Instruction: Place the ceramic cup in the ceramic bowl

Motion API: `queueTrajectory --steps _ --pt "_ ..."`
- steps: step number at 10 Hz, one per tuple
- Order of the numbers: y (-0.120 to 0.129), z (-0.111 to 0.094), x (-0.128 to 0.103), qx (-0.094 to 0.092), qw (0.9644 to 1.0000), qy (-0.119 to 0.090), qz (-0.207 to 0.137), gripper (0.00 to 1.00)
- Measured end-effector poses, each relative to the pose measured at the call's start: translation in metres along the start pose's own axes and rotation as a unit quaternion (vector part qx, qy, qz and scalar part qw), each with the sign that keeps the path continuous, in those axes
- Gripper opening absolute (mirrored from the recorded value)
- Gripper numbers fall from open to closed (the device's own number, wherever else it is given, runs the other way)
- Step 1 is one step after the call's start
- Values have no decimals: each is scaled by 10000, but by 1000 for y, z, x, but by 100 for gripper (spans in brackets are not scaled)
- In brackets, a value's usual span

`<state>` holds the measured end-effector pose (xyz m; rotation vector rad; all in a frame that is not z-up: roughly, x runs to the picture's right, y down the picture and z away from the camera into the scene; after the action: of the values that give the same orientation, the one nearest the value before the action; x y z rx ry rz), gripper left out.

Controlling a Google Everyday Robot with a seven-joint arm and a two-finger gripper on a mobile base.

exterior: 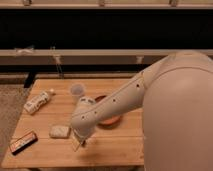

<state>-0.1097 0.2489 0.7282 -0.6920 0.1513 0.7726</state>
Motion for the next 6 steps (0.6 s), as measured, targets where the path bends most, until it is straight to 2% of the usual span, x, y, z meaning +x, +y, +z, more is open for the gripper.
queueTrajectory --steps 2,5,6 --pt "-23 -19 -12 125 9999 -32 -49 80" --pt "-78 -45 -46 241 9995 -121 -176 80" --pt "-102 -52 -64 289 9992 -147 -243 80"
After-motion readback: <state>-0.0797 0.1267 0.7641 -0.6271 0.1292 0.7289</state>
